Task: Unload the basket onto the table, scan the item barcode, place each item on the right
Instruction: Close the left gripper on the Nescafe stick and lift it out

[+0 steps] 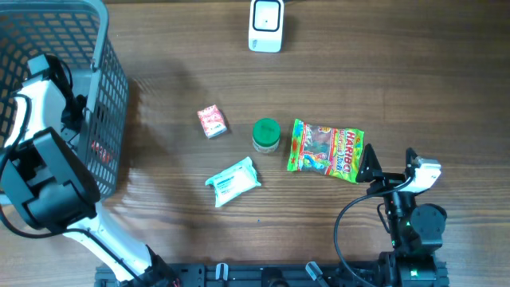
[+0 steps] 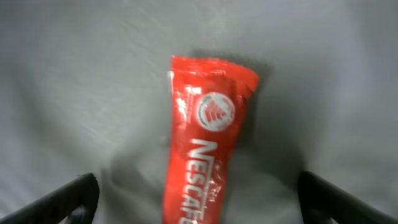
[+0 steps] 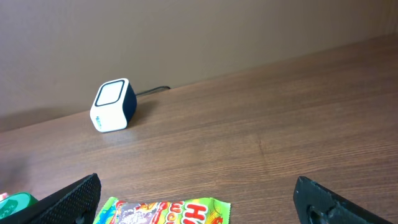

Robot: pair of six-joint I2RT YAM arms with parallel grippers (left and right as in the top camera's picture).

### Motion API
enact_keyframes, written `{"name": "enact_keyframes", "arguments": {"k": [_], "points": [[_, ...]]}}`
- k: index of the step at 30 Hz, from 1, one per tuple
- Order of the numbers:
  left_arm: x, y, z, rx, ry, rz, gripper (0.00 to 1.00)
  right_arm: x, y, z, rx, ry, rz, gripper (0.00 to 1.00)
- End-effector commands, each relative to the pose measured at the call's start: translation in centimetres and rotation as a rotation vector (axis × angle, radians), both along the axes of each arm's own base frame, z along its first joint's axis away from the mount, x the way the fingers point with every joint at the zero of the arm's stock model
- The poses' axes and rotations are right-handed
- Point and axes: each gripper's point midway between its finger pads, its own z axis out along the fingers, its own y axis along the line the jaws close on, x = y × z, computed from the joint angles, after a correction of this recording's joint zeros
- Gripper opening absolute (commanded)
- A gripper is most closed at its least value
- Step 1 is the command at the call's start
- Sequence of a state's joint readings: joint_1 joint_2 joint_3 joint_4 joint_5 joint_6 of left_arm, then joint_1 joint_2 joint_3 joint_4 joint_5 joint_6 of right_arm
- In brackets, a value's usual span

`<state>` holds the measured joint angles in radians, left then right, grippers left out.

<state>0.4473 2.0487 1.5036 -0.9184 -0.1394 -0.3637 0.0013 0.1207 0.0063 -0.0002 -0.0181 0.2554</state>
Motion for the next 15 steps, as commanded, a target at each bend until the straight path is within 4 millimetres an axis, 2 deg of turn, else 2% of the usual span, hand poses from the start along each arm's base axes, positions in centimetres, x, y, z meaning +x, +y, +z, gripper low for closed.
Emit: {"name": "enact_keyframes", "arguments": {"k": [1,3,5,6,10,13,15], "points": [[-2.4,-2.0,-2.9,-0.087,0.084,-0.062,0.56,0.0,0.2,0.1,-0.016,-0.004,0.011,1.00],[-3.4,-2.5,-3.6,-0.101,0.110,-0.071,0.35,0.0,0.2,0.1,-0.016,-0.004,0.011,1.00],[-4.2,-2.8,-4.1,-0.112,0.133,-0.069,0.07,0.0,0.2,0.1,-0.016,-0.004,0.011,1.00],[-4.6,-3.1,-4.3,-0.120,0.148,-0.069,0.04,0.0,0.2,0.1,-0.016,-0.004,0.011,1.00],[-5.4,-3.1,-3.5,-0.133,0.180,-0.060,0.04,0.0,0.2,0.1,-0.016,-0.004,0.011,1.00],[-4.8,-1.9,-0.4,-0.121,0.162,-0.041,0.04,0.0,0.2,0.1,-0.016,-0.004,0.011,1.00],[-4.1,-0.9,2.4,-0.100,0.120,-0.027,0.04,0.0,0.2,0.1,-0.016,-0.004,0.011,1.00]]}}
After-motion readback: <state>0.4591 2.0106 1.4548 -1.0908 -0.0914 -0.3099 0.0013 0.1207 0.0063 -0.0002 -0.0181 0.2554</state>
